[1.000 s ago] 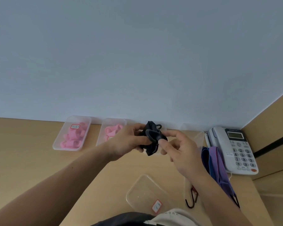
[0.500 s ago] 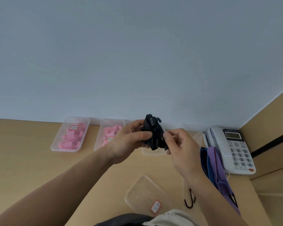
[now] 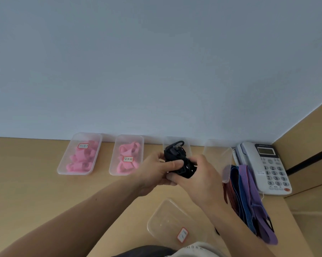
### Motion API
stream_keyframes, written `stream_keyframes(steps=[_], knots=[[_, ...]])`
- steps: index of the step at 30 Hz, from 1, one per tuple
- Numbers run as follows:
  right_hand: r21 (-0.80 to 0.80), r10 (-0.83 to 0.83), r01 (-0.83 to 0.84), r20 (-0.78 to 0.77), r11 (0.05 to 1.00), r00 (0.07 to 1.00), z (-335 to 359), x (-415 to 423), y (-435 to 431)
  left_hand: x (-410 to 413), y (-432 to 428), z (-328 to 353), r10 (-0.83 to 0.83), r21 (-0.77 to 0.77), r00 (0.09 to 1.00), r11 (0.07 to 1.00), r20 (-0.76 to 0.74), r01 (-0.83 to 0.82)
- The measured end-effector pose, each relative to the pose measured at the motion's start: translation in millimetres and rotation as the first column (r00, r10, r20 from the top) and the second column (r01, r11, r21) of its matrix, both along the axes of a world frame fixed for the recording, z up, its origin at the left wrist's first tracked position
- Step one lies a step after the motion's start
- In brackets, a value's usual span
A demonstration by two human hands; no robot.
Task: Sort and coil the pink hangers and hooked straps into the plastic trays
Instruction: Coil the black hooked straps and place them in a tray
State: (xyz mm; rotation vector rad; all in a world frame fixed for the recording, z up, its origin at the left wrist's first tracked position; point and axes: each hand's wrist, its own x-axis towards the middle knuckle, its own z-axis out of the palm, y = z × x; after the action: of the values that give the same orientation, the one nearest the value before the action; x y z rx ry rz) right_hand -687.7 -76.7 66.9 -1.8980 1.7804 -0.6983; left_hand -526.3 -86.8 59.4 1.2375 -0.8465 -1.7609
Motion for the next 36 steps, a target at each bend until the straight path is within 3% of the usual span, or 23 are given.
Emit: stream_keyframes(steps=[3,6,9,13,21,29,30,31,32,34,36], knots=[[-0.025,0.003,-0.005,-0.092,1.0,0.996,-6,1,-1,1,-2,-8,-0.06,0.0,0.998,0.998,-0.006,0.06],[0.005,-0.013,0.013,0.006,1.0,1.0,-14,4,0,8,-4,-10,-0.17,-0.029,0.985,0.985,0.003,0.17],[0.046,-0.039,0.034,0.118,0.998,0.992,-18,4,-4,15,-14,-17,-0.177,0.039,0.983,0.983,-0.042,0.178],[0.115,0.038,-0.052,0.122,0.992,0.992,-24,-6,-10,20,-24,-28,-0.238,0.02,0.969,0.971,-0.063,0.239],[0.167,0.23,-0.207,-0.13,0.964,0.965,-42,-18,-54,-4,-35,-53,-0.065,0.048,0.997,0.997,0.033,0.063],[0.199,0.493,-0.463,-0.147,0.864,0.858,-52,-27,-117,-20,-54,-55,0.125,0.2,0.992,0.973,-0.024,-0.118],[0.216,0.515,-0.481,-0.14,0.85,0.846,-52,-29,-124,-21,-56,-57,0.113,0.188,0.994,0.976,0.0,-0.111],[0.228,0.537,-0.502,-0.132,0.834,0.833,-52,-30,-130,-21,-57,-60,0.073,0.134,0.99,0.987,0.117,-0.089],[0.232,0.56,-0.524,-0.124,0.819,0.819,-53,-32,-136,-20,-58,-62,0.025,0.047,0.944,0.998,0.329,-0.043],[0.238,0.594,-0.558,-0.119,0.795,0.795,-58,-34,-146,-17,-57,-70,0.04,-0.126,0.652,0.988,0.757,0.086],[0.253,0.638,-0.596,-0.141,0.762,0.757,-63,-33,-153,-14,-55,-79,0.122,-0.223,0.382,0.947,0.916,0.233]])
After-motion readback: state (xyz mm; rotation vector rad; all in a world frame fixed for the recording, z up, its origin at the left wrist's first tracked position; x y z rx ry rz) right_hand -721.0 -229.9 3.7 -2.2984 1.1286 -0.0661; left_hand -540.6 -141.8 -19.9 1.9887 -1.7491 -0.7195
